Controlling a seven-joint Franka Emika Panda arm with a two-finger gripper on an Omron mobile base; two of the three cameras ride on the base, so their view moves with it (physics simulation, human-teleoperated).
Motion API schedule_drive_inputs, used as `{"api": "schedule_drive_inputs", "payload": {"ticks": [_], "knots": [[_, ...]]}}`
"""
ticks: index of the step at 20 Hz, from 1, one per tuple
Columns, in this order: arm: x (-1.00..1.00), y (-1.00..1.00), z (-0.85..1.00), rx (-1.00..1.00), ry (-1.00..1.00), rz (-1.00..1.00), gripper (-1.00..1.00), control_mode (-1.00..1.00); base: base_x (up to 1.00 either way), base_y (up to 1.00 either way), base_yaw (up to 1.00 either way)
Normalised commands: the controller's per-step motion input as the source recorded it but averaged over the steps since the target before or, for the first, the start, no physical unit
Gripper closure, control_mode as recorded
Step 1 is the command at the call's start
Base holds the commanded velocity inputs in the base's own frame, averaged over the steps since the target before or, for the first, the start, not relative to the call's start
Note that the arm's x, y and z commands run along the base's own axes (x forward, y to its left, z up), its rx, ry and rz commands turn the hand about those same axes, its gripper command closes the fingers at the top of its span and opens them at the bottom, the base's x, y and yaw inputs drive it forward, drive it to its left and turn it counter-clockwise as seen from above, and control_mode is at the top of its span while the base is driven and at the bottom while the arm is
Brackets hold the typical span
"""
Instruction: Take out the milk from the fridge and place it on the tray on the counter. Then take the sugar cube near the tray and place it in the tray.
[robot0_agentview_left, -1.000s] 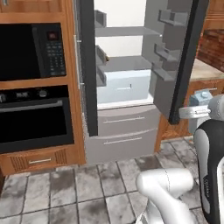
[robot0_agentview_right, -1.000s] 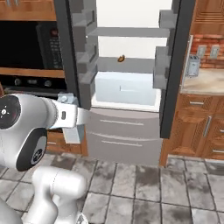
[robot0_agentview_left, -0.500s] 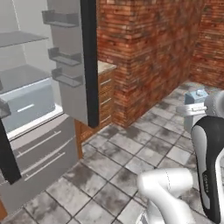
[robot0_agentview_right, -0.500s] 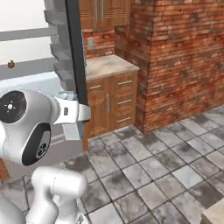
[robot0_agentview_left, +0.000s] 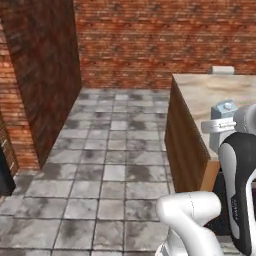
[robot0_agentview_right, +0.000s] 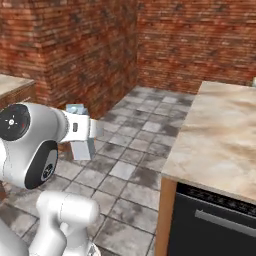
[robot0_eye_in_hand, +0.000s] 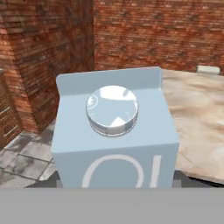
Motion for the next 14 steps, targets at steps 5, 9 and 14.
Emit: {"api": "schedule_drive_inputs", "payload": {"ticks": [5, 9, 14], "knots": [[0.00, 0.00, 0.00, 0.00, 0.00, 0.00, 1.00, 1.00, 0.00, 0.00, -1.00], [0.00, 0.00, 0.00, 0.00, 0.00, 0.00, 1.00, 1.00, 0.00, 0.04, -1.00], [0.00, 0.00, 0.00, 0.00, 0.00, 0.00, 1.00, 1.00, 0.03, 0.08, -0.97]]}}
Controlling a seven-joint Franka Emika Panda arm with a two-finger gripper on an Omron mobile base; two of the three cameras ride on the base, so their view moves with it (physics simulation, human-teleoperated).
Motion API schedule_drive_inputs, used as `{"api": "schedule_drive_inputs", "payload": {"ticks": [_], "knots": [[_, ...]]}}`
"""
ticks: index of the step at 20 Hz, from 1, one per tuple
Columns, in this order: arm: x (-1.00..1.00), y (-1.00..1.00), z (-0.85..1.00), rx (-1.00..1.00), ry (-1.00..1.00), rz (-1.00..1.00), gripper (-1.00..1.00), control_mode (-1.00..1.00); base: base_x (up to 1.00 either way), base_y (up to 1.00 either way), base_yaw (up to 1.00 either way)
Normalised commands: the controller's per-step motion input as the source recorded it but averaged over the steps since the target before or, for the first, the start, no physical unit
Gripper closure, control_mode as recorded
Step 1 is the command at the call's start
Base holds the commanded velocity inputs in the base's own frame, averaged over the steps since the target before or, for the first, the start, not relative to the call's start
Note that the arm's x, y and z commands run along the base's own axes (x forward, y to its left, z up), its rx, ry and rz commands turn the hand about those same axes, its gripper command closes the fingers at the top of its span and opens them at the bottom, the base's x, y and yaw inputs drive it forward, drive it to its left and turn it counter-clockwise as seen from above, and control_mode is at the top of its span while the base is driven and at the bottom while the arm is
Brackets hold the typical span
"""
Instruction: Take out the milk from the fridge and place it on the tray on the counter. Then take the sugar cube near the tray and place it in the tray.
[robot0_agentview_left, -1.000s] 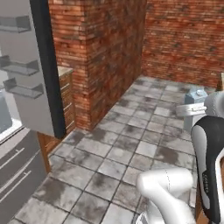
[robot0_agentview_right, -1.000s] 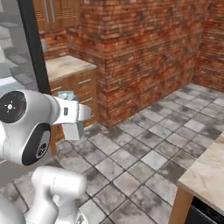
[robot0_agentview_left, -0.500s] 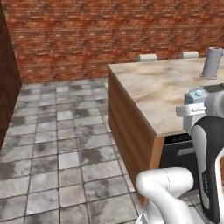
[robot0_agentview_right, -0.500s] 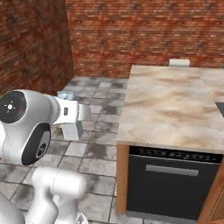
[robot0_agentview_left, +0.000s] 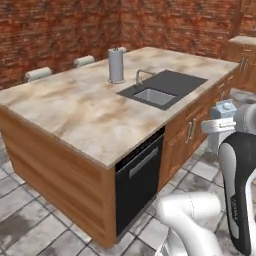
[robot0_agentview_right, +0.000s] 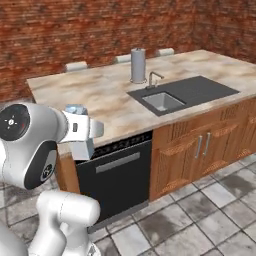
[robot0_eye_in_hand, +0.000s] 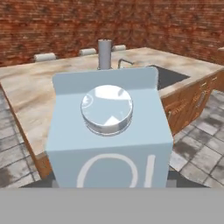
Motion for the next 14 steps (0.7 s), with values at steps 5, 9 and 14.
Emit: {"api": "schedule_drive_inputs", "payload": {"ticks": [5, 9, 14], "knots": [[0.00, 0.00, 0.00, 0.00, 0.00, 0.00, 1.00, 1.00, 0.24, -0.01, -0.81], [0.00, 0.00, 0.00, 0.00, 0.00, 0.00, 1.00, 1.00, 0.33, -0.01, -0.72], [0.00, 0.00, 0.00, 0.00, 0.00, 0.00, 1.00, 1.00, 0.43, 0.01, -0.57]]}}
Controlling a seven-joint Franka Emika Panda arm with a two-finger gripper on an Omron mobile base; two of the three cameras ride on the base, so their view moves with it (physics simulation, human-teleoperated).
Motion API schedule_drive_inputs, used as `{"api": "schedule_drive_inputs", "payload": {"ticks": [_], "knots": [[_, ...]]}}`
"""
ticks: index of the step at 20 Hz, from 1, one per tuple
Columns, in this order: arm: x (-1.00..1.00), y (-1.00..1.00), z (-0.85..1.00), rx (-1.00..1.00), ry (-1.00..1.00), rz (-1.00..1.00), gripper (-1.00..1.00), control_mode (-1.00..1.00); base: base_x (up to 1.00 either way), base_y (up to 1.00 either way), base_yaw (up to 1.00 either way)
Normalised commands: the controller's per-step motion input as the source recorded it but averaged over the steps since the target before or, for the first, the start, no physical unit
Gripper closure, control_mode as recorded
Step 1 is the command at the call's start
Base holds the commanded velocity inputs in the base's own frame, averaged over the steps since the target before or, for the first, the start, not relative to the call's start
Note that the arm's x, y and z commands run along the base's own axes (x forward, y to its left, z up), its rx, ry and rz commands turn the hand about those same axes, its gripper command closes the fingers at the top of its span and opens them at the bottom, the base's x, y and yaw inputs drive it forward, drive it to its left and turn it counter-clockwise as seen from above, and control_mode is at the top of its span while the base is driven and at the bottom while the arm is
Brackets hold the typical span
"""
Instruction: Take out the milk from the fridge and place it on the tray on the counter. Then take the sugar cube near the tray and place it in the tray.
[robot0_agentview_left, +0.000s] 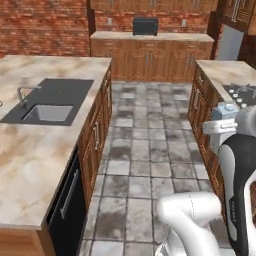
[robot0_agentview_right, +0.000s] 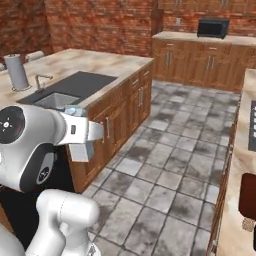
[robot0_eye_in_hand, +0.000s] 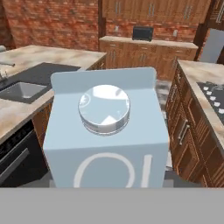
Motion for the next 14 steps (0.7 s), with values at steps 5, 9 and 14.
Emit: {"api": "schedule_drive_inputs", "payload": {"ticks": [5, 9, 14], "knots": [[0.00, 0.00, 0.00, 0.00, 0.00, 0.00, 1.00, 1.00, 0.42, -0.09, -0.48], [0.00, 0.00, 0.00, 0.00, 0.00, 0.00, 1.00, 1.00, 0.25, -0.13, -0.63], [0.00, 0.00, 0.00, 0.00, 0.00, 0.00, 1.00, 1.00, 0.53, 0.19, -0.76]]}}
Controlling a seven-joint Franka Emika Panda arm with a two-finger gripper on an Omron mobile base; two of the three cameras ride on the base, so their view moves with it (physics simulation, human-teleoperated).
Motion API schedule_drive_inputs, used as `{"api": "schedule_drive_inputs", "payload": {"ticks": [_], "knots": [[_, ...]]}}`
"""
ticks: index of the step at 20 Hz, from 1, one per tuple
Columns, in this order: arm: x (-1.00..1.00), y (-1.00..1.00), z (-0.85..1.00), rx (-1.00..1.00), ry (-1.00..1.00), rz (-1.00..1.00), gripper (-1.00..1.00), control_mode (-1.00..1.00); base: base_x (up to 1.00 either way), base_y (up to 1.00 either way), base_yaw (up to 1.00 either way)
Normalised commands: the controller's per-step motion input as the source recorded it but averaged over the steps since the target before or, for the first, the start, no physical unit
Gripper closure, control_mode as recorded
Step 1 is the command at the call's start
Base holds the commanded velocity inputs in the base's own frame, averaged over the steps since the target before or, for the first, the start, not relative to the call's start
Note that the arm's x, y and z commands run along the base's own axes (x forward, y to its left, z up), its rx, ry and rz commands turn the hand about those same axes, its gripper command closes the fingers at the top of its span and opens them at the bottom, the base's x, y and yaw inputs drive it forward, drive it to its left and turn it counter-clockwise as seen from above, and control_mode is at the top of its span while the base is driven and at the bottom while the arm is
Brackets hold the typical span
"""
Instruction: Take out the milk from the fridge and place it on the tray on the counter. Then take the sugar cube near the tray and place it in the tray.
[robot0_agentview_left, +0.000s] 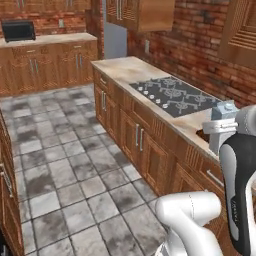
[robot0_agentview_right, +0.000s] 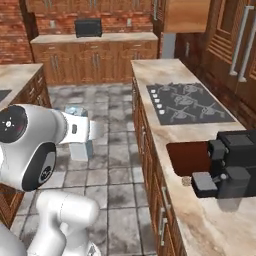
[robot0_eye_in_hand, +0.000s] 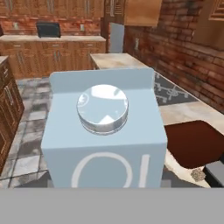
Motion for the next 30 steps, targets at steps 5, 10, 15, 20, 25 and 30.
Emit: {"api": "schedule_drive_inputs", "payload": {"ticks": [5, 10, 15, 20, 25, 30], "knots": [[0.00, 0.00, 0.00, 0.00, 0.00, 0.00, 1.00, 1.00, 0.65, 0.09, -0.69], [0.00, 0.00, 0.00, 0.00, 0.00, 0.00, 1.00, 1.00, 0.56, 0.12, -0.66], [0.00, 0.00, 0.00, 0.00, 0.00, 0.00, 1.00, 1.00, 0.45, 0.38, -0.65], [0.00, 0.00, 0.00, 0.00, 0.00, 0.00, 1.00, 1.00, 0.46, 0.74, -0.63], [0.00, 0.00, 0.00, 0.00, 0.00, 0.00, 1.00, 1.00, 0.37, 0.86, -0.59], [0.00, 0.00, 0.00, 0.00, 0.00, 0.00, 1.00, 1.00, 0.03, 0.89, -0.52]]}}
